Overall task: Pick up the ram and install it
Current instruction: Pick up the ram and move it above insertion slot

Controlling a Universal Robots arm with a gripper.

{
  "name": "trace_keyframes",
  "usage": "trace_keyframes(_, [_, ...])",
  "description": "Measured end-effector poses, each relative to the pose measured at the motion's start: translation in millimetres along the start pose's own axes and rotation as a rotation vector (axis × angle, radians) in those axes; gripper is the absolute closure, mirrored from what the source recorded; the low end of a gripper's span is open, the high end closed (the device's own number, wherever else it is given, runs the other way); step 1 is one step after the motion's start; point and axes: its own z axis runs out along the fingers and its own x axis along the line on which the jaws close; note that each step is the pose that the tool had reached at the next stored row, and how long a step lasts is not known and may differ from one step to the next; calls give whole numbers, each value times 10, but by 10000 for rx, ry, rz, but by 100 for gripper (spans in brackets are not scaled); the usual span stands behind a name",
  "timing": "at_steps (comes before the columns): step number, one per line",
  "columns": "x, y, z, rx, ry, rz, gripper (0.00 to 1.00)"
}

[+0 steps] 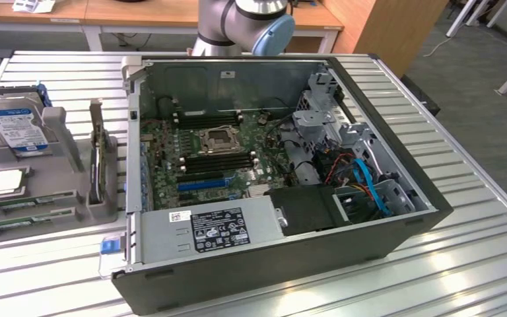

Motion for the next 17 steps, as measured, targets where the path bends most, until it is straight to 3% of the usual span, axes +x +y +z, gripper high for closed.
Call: trace_keyframes(17, [0, 0, 7, -72, 138, -3064, 90])
